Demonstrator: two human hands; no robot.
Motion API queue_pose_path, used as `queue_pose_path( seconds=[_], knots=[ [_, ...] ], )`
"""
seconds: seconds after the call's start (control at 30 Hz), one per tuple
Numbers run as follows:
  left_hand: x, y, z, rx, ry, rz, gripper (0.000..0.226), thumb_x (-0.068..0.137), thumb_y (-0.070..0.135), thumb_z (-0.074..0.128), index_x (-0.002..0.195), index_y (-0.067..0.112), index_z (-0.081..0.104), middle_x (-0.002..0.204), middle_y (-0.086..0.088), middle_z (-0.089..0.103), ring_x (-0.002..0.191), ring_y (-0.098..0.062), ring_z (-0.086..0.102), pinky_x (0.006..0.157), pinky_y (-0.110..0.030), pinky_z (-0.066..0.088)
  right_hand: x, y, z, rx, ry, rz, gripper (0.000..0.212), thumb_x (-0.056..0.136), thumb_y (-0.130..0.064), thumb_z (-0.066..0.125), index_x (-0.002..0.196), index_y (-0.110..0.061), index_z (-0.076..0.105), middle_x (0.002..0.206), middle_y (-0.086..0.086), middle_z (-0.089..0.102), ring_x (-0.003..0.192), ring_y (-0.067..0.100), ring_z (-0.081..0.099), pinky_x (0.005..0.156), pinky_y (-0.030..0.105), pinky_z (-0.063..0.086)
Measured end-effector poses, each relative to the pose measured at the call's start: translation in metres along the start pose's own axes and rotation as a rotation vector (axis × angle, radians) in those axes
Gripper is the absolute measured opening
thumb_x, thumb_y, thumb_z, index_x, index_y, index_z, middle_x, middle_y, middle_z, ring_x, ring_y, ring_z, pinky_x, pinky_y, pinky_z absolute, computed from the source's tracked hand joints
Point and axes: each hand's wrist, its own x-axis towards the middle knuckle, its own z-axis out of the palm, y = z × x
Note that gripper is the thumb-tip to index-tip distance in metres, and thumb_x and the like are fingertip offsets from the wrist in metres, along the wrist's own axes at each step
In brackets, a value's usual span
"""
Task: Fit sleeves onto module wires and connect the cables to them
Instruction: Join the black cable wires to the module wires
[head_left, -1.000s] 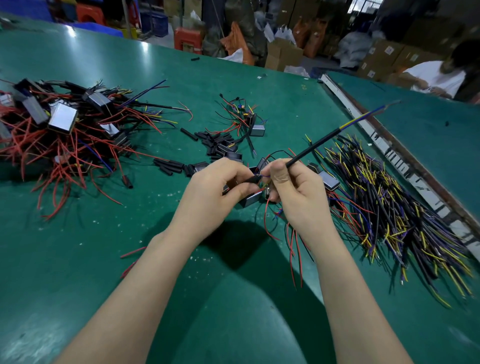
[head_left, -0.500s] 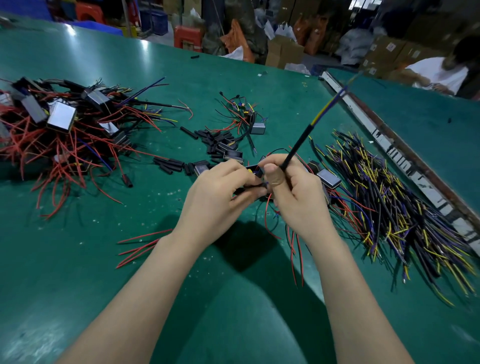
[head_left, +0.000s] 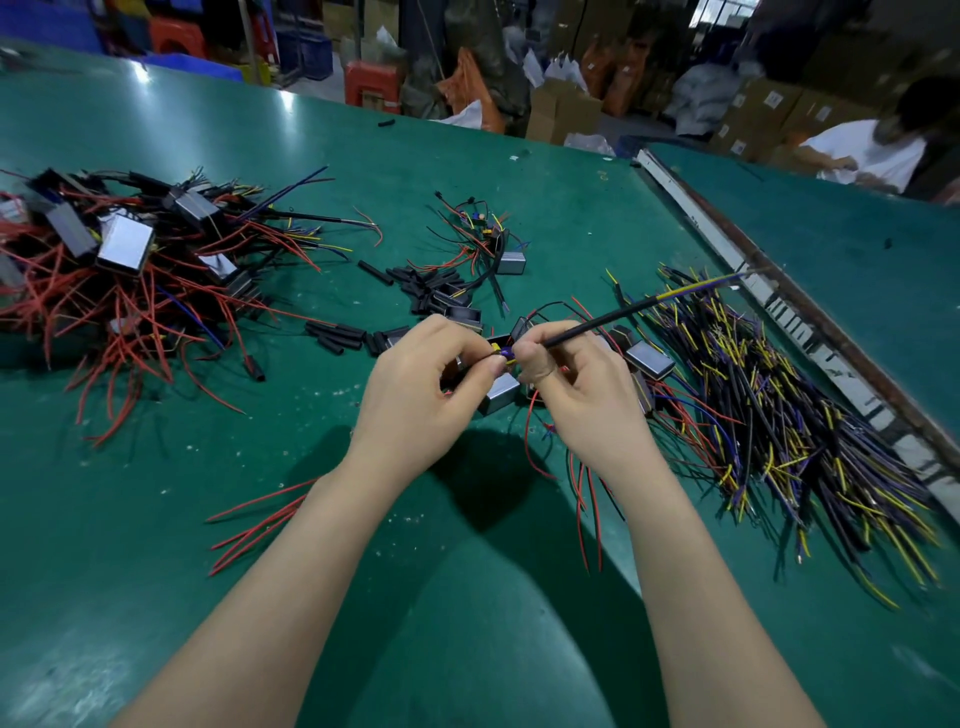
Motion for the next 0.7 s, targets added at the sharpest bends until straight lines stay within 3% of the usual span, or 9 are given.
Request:
queue_pose_path(
  seconds=[0.07,0.13,0.23,0.3,0.43,0.57,0.7],
  knots=[
    [-0.0009,-0.003,0.0022,0.028,-0.028,-0.01,0.009,0.083,0.017,0.071,0.082,0.009,0.068,0.077,0.001,0.058,0.068,-0.011,0.048,0.065,-0.033,0.044,-0.0002,0.0,-0.0002,-0.064,0.043,-0.071,0.01,0.094,-0.022,0.059,0.09,-0.014,0.065,0.088,0.001,0.061,0.082,-0.004,0.051,0.077,0.005,0.036],
    [-0.0018,-0.0058,0.003,0.065,-0.045,-0.012,0.01,0.083,0.02,0.071,0.085,0.01,0.07,0.079,-0.001,0.059,0.07,-0.017,0.052,0.065,-0.038,0.046,0.0,0.0004,-0.0006,-0.105,0.056,-0.117,0.013,0.093,-0.018,0.06,0.09,-0.008,0.068,0.088,0.0,0.061,0.083,-0.002,0.049,0.077,0.003,0.034],
    [-0.003,-0.0081,0.0026,0.146,-0.069,0.04,0.015,0.084,0.025,0.068,0.086,0.011,0.072,0.08,-0.001,0.06,0.072,-0.022,0.055,0.062,-0.039,0.048,-0.0009,0.002,0.0005,-0.113,0.0,-0.166,0.009,0.092,-0.013,0.062,0.091,-0.008,0.068,0.085,-0.009,0.06,0.081,-0.001,0.051,0.076,0.006,0.037],
    [-0.0029,-0.0065,0.0031,0.143,-0.061,0.055,0.016,0.084,0.024,0.066,0.087,0.009,0.071,0.08,-0.002,0.061,0.072,-0.021,0.055,0.064,-0.036,0.047,-0.0002,0.0034,0.0005,-0.055,-0.036,-0.144,0.006,0.092,-0.017,0.061,0.091,-0.016,0.067,0.081,-0.02,0.058,0.075,-0.004,0.053,0.071,0.008,0.037],
    [-0.0001,-0.0037,0.004,-0.006,-0.005,-0.027,0.007,0.085,0.018,0.07,0.088,0.012,0.07,0.082,0.006,0.061,0.072,-0.001,0.048,0.069,-0.018,0.04,0.0011,0.0032,-0.0005,0.111,-0.055,-0.038,0.006,0.09,-0.036,0.057,0.085,-0.037,0.059,0.073,-0.024,0.06,0.066,-0.001,0.054,0.067,0.019,0.039],
    [0.0001,-0.0035,0.0028,-0.056,-0.064,-0.077,0.008,0.085,0.018,0.07,0.088,0.011,0.071,0.081,0.008,0.061,0.072,0.008,0.05,0.068,-0.01,0.036,-0.0001,0.0028,0.0012,0.194,-0.078,0.0,0.004,0.089,-0.037,0.058,0.088,-0.034,0.06,0.074,-0.018,0.062,0.064,0.003,0.053,0.064,0.03,0.045],
    [0.0011,0.0006,0.0024,-0.087,-0.06,-0.1,0.006,0.086,0.018,0.069,0.086,0.013,0.071,0.078,0.013,0.059,0.069,0.008,0.051,0.065,-0.009,0.035,0.0011,0.0012,-0.0019,0.406,-0.044,0.097,0.015,0.085,-0.034,0.062,0.096,-0.025,0.058,0.069,-0.012,0.064,0.059,0.004,0.055,0.06,0.019,0.046]
  ],
)
